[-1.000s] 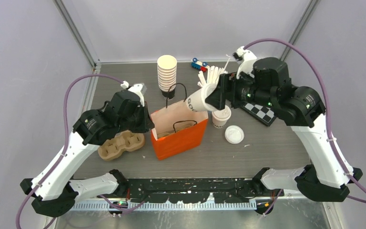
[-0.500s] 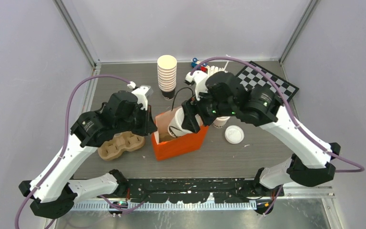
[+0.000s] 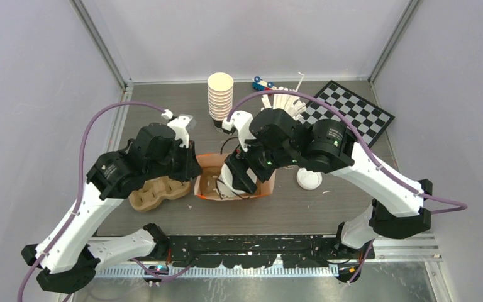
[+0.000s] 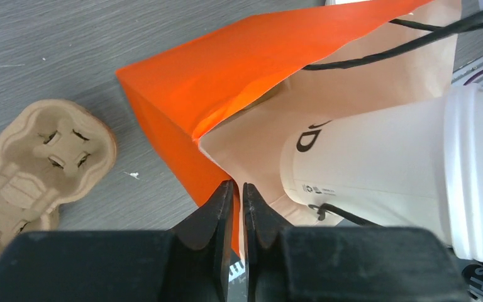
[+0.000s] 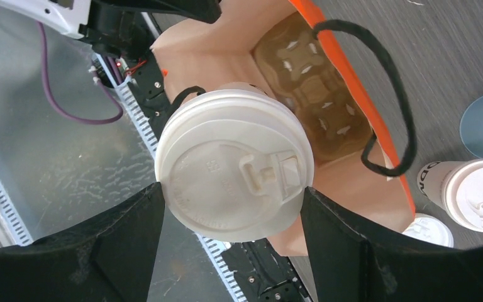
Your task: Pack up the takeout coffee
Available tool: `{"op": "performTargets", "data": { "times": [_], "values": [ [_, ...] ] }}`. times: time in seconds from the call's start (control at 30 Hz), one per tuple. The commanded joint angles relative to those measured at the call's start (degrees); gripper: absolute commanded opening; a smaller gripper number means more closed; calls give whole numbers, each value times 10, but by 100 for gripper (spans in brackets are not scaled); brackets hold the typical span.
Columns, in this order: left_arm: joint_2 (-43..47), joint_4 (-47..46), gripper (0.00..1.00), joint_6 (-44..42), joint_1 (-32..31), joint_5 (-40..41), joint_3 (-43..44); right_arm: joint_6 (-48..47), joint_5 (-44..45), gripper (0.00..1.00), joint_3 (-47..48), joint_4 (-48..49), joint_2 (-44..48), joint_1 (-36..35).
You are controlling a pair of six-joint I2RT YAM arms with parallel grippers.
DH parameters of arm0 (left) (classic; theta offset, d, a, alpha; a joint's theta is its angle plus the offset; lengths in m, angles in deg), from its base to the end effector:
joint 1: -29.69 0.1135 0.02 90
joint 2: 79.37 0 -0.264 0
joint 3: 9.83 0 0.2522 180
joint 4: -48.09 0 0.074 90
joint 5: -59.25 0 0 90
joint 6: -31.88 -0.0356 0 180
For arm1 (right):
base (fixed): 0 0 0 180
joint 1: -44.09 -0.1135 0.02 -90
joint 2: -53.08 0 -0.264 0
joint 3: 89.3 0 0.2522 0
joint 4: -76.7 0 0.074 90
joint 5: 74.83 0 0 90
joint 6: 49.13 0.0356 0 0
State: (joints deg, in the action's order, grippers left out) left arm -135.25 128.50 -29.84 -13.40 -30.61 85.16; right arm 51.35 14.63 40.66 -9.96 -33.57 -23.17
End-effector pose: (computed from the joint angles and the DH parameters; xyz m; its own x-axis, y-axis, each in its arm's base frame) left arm 0.1096 -0.1024 0.4188 -0.7475 0.0505 -0.6624 0.3721 0.8578 -0.3545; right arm 0.1032 0.2471 0.4748 -0.4291 -0.5534 -0.7139 -0.8612 0.4890 0.1386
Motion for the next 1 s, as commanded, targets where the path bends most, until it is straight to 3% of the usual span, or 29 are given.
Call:
{"op": "performTargets", "data": {
  "times": [0.0, 0.37, 0.57, 0.83, 0.97],
  "values": [
    [19, -29, 14, -7, 3, -15, -10, 16, 3, 75, 34, -20, 11, -18],
    [-47, -69, 18, -45, 26, -45, 21, 20, 38, 75, -16, 27, 43, -31],
    [-64, -82, 17, -6, 38, -78, 51, 12, 35, 75, -5, 31, 43, -31],
    [-69, -72, 14, 30, 44, -98, 46, -10, 99, 75, -76, 55, 85, -31],
    [-68, -51, 22, 39, 44, -83, 49, -35, 113, 74, -101, 46, 85, -31]
  ]
}}
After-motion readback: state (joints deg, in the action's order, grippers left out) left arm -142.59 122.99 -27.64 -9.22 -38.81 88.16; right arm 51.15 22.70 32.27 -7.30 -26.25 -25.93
